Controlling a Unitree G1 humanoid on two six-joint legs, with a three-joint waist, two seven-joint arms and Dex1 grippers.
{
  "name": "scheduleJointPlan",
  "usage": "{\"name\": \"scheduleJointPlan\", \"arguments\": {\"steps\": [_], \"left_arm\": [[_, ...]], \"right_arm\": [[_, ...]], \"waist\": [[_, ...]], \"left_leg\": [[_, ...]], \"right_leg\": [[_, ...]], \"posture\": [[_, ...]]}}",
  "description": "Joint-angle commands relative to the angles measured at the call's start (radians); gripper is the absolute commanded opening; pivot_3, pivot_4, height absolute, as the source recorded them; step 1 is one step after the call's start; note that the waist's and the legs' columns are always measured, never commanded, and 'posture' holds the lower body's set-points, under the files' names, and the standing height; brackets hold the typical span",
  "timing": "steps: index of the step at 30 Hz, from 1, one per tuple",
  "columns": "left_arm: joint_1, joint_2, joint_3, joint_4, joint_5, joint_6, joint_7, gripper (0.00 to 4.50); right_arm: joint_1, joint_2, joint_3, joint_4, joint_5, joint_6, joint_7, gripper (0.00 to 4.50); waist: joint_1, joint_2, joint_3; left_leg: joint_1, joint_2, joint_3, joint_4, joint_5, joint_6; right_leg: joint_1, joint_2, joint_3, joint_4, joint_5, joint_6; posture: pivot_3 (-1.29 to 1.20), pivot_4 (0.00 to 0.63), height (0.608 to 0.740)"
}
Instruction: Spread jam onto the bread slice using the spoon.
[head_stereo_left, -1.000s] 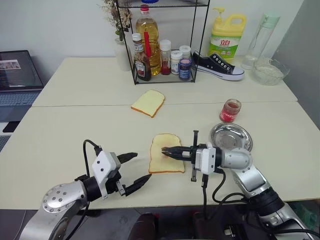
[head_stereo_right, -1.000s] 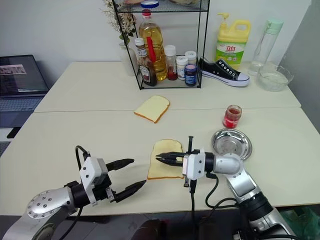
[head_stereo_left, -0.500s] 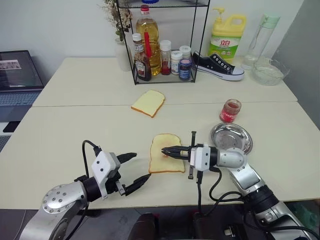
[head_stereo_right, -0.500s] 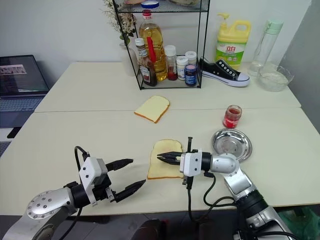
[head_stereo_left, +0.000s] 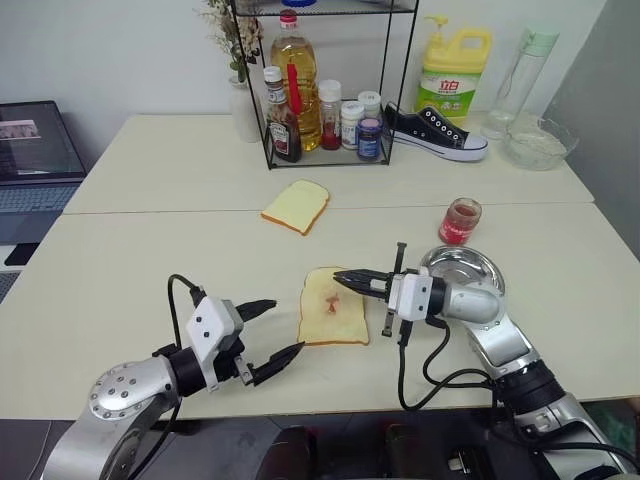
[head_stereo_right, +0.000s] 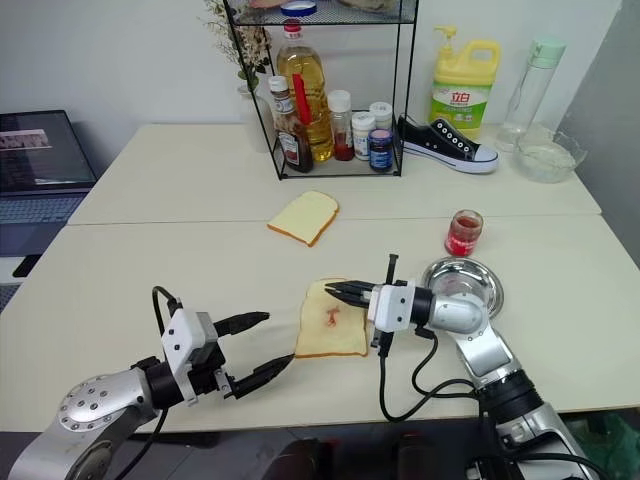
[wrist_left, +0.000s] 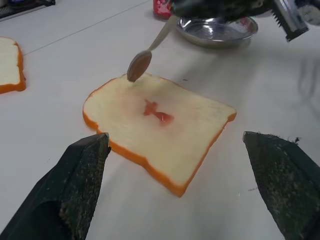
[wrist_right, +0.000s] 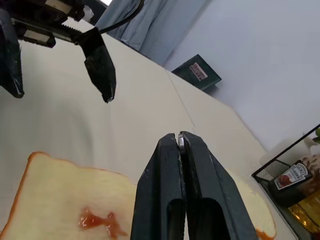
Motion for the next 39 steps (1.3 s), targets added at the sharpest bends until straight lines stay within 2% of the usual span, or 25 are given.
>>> {"name": "scheduleJointPlan", "arguments": {"steps": [1,6,17,19,22,24,28,32,36,39], "left_arm": [[-0.009,0.011,0.012,-0.008,-0.006,-0.008,-0.007,4.5],[-0.017,0.01,0.009,-0.003,-0.005,-0.008,-0.005,4.5],[-0.022,0.008,0.005,0.019,0.002,-0.024,-0.015,4.5],[-0.021,0.012,0.007,0.02,0.002,-0.025,-0.022,4.5],[-0.023,0.016,0.013,0.018,-0.002,-0.021,-0.032,4.5],[-0.024,0.021,0.014,0.011,-0.007,-0.015,-0.037,4.5],[-0.011,0.033,0.019,-0.009,-0.015,-0.011,-0.048,4.5],[0.005,0.049,0.023,-0.014,-0.01,-0.028,-0.069,4.5],[0.013,0.062,0.042,-0.001,-0.014,-0.038,-0.085,4.5],[0.023,0.063,0.049,0.006,-0.01,-0.05,-0.092,4.5]], "right_arm": [[0.008,0.002,0.003,-0.001,-0.006,-0.001,-0.002,0.02],[0.033,-0.004,0.008,-0.036,0.019,0.048,0.02,0.02],[0.016,-0.05,-0.107,-0.292,0.158,0.213,-0.006,0.02],[0.016,-0.043,-0.134,-0.354,0.236,0.356,-0.032,0.02],[0.017,-0.028,-0.184,-0.429,0.451,0.74,-0.118,0.02],[0.001,-0.003,-0.245,-0.422,0.657,1.016,-0.209,0.02],[-0.025,0.062,-0.374,-0.33,0.965,1.358,-0.36,0.02],[-0.038,0.119,-0.424,-0.223,1.043,1.492,-0.446,0.02],[-0.064,0.183,-0.448,-0.144,1.065,1.539,-0.493,0.02],[-0.079,0.217,-0.451,-0.05,1.022,1.526,-0.497,0.02]], "waist": [[0.0,0.0,0.0],[0.001,0.0,0.0],[0.001,0.0,0.0],[0.001,0.0,0.0],[0.001,0.0,0.0],[0.001,0.0,0.0],[0.001,0.0,0.0],[0.0,0.001,0.0],[-0.001,0.001,0.0],[-0.002,0.001,0.0]], "left_leg": [[0.0,0.0,0.0,0.0,0.0,0.0],[0.0,0.0,0.0,0.0,0.0,0.0],[0.0,0.0,0.0,0.0,0.0,0.0],[0.0,0.0,0.0,0.0,0.0,0.0],[0.0,0.0,-0.001,0.0,0.0,0.0],[0.0,0.001,-0.001,0.0,0.0,0.0],[-0.001,0.001,-0.001,0.0,0.0,0.0],[-0.001,0.001,0.0,-0.001,0.0,0.0],[-0.002,0.001,0.0,-0.001,0.0,0.0],[-0.002,0.001,0.0,-0.001,0.0,0.0]], "right_leg": [[0.0,0.0,0.0,0.0,0.0,0.0],[0.0,0.0,0.0,0.0,0.0,0.0],[0.0,0.0,0.0,0.0,0.0,0.0],[0.0,0.0,0.0,0.0,0.0,0.0],[0.0,0.0,0.0,0.0,0.0,0.0],[0.0,-0.001,0.0,0.0,0.0,0.0],[0.0,-0.001,0.0,0.0,0.0,-0.001],[-0.001,-0.001,0.0,0.0,0.0,-0.001],[-0.002,0.0,0.001,0.0,0.0,-0.001],[-0.002,0.0,0.0,0.001,0.0,-0.001]], "posture": [[0.0,0.15,0.74],[0.0,0.15,0.74],[0.0,0.15,0.74],[0.0,0.15,0.74],[0.0,0.15,0.74],[0.0,0.15,0.74],[0.0,0.15,0.74],[0.0,0.15,0.74],[0.0,0.15,0.74],[0.0,0.15,0.74]]}}
